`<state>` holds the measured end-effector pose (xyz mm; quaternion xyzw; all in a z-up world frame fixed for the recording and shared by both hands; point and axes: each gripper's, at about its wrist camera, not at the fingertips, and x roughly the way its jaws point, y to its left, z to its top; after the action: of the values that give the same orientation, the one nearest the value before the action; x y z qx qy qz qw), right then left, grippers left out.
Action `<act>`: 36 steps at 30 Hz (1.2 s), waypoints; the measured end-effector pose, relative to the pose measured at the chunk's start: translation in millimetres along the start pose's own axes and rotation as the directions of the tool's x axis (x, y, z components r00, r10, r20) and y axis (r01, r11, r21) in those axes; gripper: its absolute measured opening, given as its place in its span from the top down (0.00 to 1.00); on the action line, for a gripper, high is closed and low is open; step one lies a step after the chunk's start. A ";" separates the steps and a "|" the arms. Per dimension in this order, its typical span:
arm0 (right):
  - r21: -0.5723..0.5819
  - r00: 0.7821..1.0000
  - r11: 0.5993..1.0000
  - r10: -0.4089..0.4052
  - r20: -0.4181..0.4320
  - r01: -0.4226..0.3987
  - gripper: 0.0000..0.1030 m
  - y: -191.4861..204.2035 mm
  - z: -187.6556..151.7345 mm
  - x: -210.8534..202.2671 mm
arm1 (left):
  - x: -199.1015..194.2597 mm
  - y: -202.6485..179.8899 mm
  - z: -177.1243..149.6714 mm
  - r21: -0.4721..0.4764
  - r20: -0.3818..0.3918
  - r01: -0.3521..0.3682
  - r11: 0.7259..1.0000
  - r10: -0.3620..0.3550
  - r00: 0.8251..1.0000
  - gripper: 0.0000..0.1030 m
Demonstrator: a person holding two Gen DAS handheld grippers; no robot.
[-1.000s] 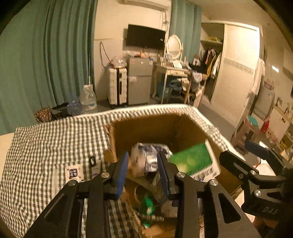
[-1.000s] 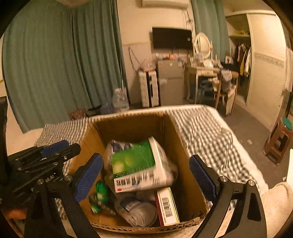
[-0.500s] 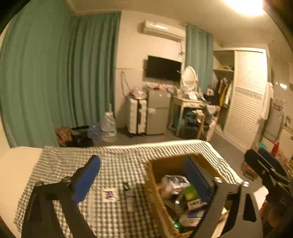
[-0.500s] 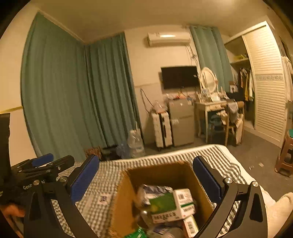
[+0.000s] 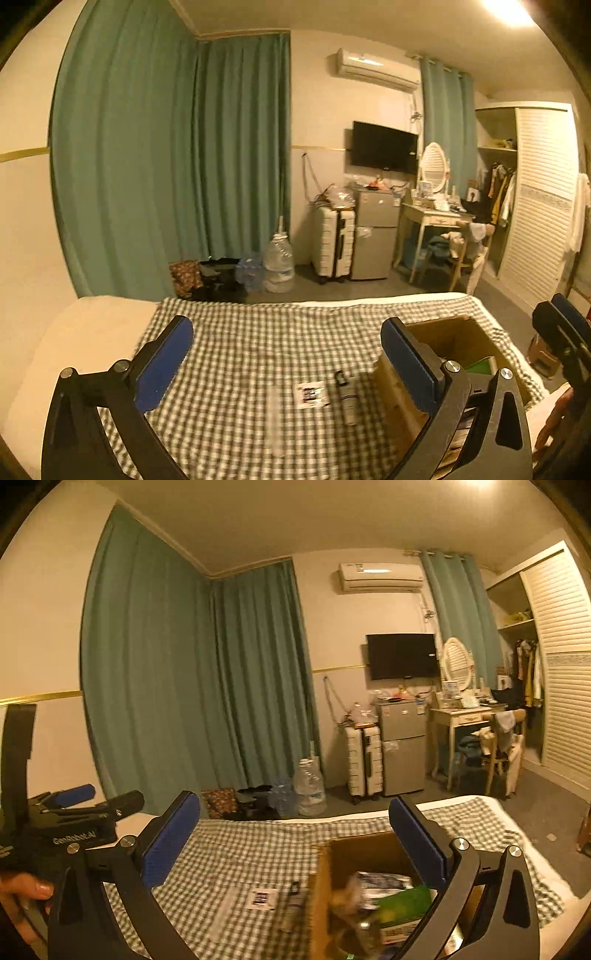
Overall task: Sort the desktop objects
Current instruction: 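Move both tools back over the remaining items on the bedspread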
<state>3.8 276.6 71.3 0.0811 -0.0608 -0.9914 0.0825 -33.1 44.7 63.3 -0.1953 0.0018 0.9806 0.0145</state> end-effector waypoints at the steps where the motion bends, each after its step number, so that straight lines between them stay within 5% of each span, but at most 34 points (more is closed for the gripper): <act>1: 0.004 1.000 1.000 0.012 -0.010 -0.012 0.00 6.8 -2.7 4.9 | 1.5 6.5 -2.2 -0.005 -0.003 -0.011 1.000 0.011 1.000 0.00; 7: -0.089 0.995 0.996 0.013 -0.097 -0.021 0.00 42.8 -21.7 37.9 | 17.7 30.8 -16.8 0.007 -0.010 -0.046 0.999 0.046 0.999 0.00; 14: -0.123 0.979 0.991 0.024 -0.202 -0.049 0.00 71.0 -56.9 81.7 | 53.7 53.0 -48.5 0.062 -0.046 -0.192 0.979 0.195 0.980 0.00; 18: -0.165 0.969 0.983 0.039 -0.244 -0.081 0.00 82.7 -81.6 105.0 | 92.7 71.3 -69.1 0.038 -0.218 -0.106 0.994 0.112 0.970 0.00; 27: -0.175 0.928 0.977 0.053 -0.368 -0.126 0.05 91.5 -143.2 159.0 | 152.0 85.9 -119.5 -0.039 -0.336 -0.124 0.991 0.104 0.936 0.00; 30: -0.213 0.904 0.971 0.008 -0.428 -0.109 0.23 94.9 -164.9 179.6 | 170.9 87.5 -139.7 -0.034 -0.381 -0.137 0.990 0.114 0.918 0.00; 36: -0.206 0.843 0.977 -0.071 -0.533 -0.048 0.25 82.0 -192.6 213.1 | 204.2 71.8 -174.4 -0.018 -0.477 -0.072 0.997 0.055 0.877 0.00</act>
<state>-158.0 138.7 -138.5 0.3467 0.0707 -0.9301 0.0983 -156.9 -23.0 -176.2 -0.4302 -0.0054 0.9025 -0.0219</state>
